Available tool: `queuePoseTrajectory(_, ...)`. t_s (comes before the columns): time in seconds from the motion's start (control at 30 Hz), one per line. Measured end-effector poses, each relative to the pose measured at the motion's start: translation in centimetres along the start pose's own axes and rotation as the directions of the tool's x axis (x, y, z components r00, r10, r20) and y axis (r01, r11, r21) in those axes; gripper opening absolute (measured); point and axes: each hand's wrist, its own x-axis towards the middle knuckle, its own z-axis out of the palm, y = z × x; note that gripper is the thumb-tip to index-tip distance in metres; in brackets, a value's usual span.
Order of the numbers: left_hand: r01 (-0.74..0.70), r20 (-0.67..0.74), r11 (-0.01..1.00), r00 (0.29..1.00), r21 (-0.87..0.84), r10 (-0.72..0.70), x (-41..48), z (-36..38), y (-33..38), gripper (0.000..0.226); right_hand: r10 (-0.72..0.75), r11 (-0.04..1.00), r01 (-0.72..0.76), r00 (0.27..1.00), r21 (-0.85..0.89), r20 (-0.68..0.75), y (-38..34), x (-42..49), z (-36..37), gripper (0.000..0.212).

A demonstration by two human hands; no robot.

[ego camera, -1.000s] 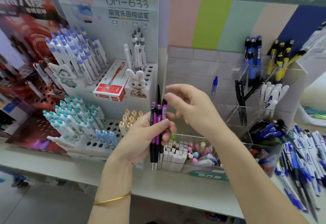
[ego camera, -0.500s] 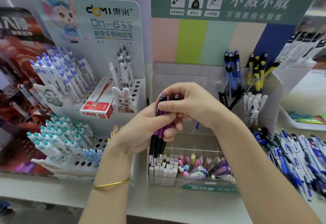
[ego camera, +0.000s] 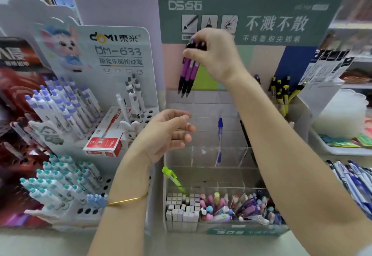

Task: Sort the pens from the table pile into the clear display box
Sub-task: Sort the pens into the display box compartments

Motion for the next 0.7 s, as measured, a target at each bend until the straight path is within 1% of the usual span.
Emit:
queuePoseTrajectory(0.1,0.003,-0.003,1.0,1.0,-0.007,-0.003,0.4,0.2,-0.4,0.017,-0.021,0.974,0.068,0.977,-0.216,0.214,-0.1,0.5,2.1,0.026)
queuePoseTrajectory(0.17,0.011,-0.008,1.0,1.0,-0.009,-0.011,0.4,0.1,-0.6,0.018,0.024,0.949,0.083,0.943,-0.304,0.333,-0.1,0.7,3.4,0.026)
queuePoseTrajectory(0.2,0.015,-0.009,1.0,1.0,-0.006,-0.015,0.4,0.1,-0.7,0.018,0.064,0.942,0.067,0.926,-0.329,0.373,-0.2,0.8,4.0,0.027)
queuePoseTrajectory(0.27,0.024,-0.012,1.0,1.0,-0.006,-0.024,0.4,-0.1,-1.0,0.017,0.135,0.93,0.032,0.896,-0.365,0.423,-0.3,0.7,5.0,0.037)
queuePoseTrajectory(0.3,0.028,-0.015,1.0,1.0,-0.01,-0.028,0.4,-0.2,-1.1,0.017,0.146,0.934,0.018,0.892,-0.356,0.429,-0.2,0.6,5.5,0.035)
queuePoseTrajectory(0.37,0.03,-0.02,0.999,0.999,-0.014,-0.03,0.3,-0.4,-1.2,0.017,0.14,0.954,-0.018,0.911,-0.3,0.389,-0.1,0.1,5.9,0.026)
queuePoseTrajectory(0.5,0.028,-0.017,1.0,0.999,-0.014,-0.028,0.0,-0.4,-1.5,0.016,0.181,0.982,-0.162,0.952,-0.099,0.245,0.4,-1.9,5.0,0.03)
queuePoseTrajectory(0.6,0.018,0.004,1.0,1.0,-0.007,-0.018,-0.3,0.2,-1.5,0.015,0.196,0.979,-0.202,0.971,0.028,0.135,0.5,-4.2,2.3,0.022)
queuePoseTrajectory(0.7,0.022,0.079,1.0,0.997,-0.001,-0.022,-0.4,2.3,-1.6,0.015,0.228,0.966,-0.23,0.973,0.119,0.03,0.5,-8.1,-2.0,0.017)
